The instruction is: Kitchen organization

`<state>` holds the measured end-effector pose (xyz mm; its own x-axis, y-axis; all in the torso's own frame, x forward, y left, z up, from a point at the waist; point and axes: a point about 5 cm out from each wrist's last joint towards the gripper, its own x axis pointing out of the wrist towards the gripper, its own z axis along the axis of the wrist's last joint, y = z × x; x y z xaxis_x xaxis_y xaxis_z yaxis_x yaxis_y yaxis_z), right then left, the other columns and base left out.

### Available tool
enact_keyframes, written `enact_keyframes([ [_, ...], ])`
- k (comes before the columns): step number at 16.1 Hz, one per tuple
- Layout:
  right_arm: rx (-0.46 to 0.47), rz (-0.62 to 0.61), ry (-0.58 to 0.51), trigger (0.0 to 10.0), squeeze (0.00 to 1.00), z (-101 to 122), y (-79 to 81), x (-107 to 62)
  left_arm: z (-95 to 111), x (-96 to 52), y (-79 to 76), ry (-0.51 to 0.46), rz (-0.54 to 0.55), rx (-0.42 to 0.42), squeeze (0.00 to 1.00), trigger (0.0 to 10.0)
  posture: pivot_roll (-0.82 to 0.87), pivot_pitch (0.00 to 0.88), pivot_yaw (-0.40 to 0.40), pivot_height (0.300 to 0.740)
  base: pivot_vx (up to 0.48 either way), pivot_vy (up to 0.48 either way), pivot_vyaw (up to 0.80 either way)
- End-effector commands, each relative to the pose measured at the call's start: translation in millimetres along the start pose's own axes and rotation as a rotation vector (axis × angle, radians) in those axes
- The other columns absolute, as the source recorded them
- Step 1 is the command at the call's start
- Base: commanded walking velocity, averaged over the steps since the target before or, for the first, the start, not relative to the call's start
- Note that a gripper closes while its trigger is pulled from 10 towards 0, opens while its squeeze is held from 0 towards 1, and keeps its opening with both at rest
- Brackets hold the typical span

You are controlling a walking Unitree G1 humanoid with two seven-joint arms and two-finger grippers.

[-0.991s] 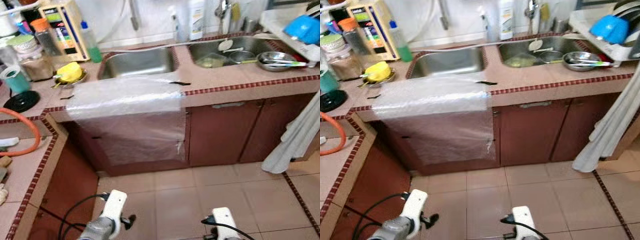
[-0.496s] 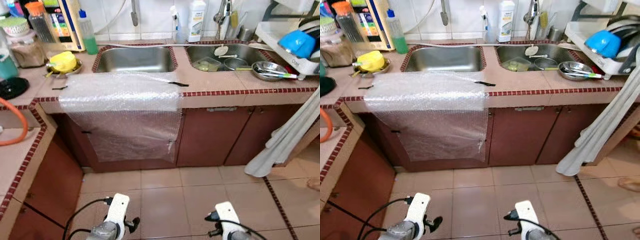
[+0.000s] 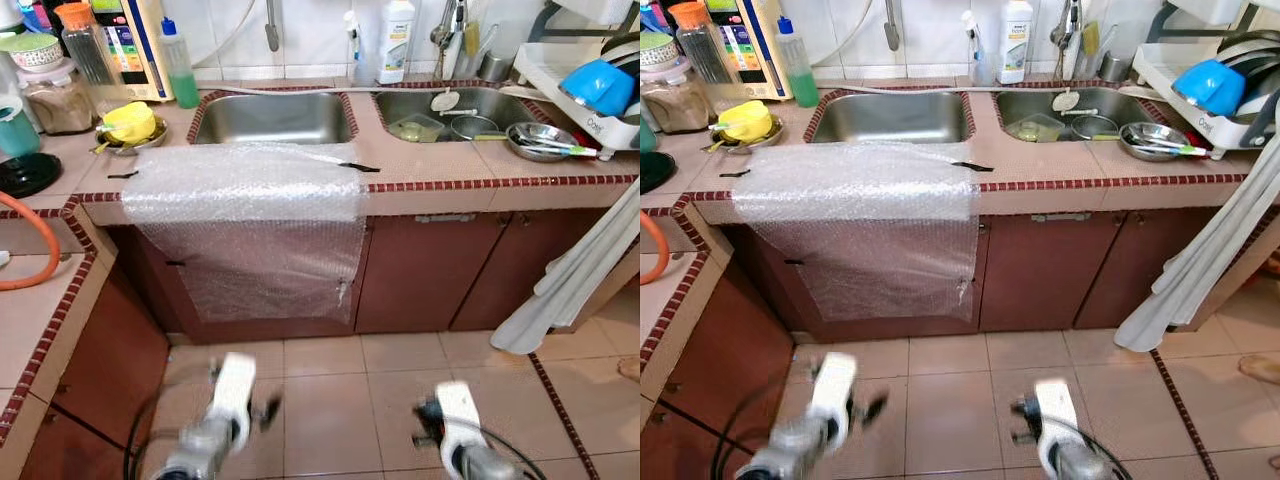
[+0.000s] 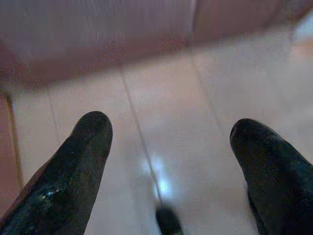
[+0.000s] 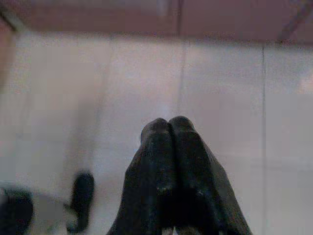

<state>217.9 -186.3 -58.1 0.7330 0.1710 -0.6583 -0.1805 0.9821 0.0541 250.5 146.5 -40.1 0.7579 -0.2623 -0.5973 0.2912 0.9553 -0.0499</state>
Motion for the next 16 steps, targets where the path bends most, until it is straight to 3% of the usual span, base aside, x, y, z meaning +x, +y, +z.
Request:
enact_keyframes([
  [1,0.010,0.002,-0.065,10.0,0.00,8.1,-3.7,-0.9,4.1,-1.4,6.0,-0.024,0.004,0.037,0.00,10.0,-0.02,0.000,0.087,0.740,0.000,0.000,0.00],
  [3,0.104,-0.005,-0.202,10.0,0.00,23.4,-13.6,-6.8,15.4,-5.5,11.3,-0.134,0.020,0.114,0.00,10.0,-0.03,0.000,0.108,0.740,0.000,0.000,0.00],
  [4,0.163,-0.055,-0.316,10.0,0.00,36.4,-24.2,-17.3,20.1,-10.2,17.2,-0.187,0.059,0.117,0.00,10.0,-0.03,0.000,0.116,0.740,0.000,0.000,0.00],
  [5,0.146,-0.072,-0.390,10.0,0.00,44.5,-27.6,-29.0,26.5,-17.5,23.1,-0.262,0.091,0.152,0.00,10.0,-0.04,0.000,0.122,0.740,0.000,0.000,0.00],
  [6,0.119,-0.096,-0.467,10.0,0.00,52.0,-27.8,-46.1,37.9,-29.9,27.7,-0.399,0.084,0.159,0.00,10.0,-0.04,0.000,0.126,0.740,0.000,0.000,0.00],
  [8,0.070,-0.164,-0.557,10.0,0.00,63.0,-27.0,-71.8,46.8,-43.2,37.0,-0.522,0.162,0.180,0.00,10.0,-0.05,0.000,0.135,0.740,0.000,0.000,0.00],
  [11,0.014,-0.269,-0.658,10.0,0.00,83.7,-28.1,-103.2,54.6,-50.9,50.2,-0.565,0.196,0.187,0.00,10.0,-0.07,0.000,0.152,0.740,0.000,0.000,0.00],
  [12,0.038,-0.275,-0.696,10.0,0.00,97.9,-27.6,-119.0,62.6,-55.5,51.3,-0.591,0.177,0.185,0.00,10.0,-0.07,0.000,0.154,0.740,0.000,0.000,0.00],
  [13,0.010,-0.293,-0.705,10.0,0.00,105.1,-27.8,-126.4,66.9,-58.7,49.6,-0.606,0.170,0.201,0.00,10.0,-0.07,0.000,0.156,0.740,0.000,0.000,0.00],
  [14,-0.041,-0.321,-0.772,10.0,0.00,126.9,-26.6,-135.0,82.5,-62.2,45.2,-0.660,0.166,0.201,0.00,10.0,-0.08,0.000,0.156,0.740,0.000,0.000,0.00],
  [16,-0.035,-0.351,-0.821,10.0,0.00,149.0,-23.3,-138.0,117.6,-71.1,30.3,-0.763,0.175,0.169,0.00,10.0,-0.08,0.000,0.148,0.740,0.000,0.000,0.00],
])
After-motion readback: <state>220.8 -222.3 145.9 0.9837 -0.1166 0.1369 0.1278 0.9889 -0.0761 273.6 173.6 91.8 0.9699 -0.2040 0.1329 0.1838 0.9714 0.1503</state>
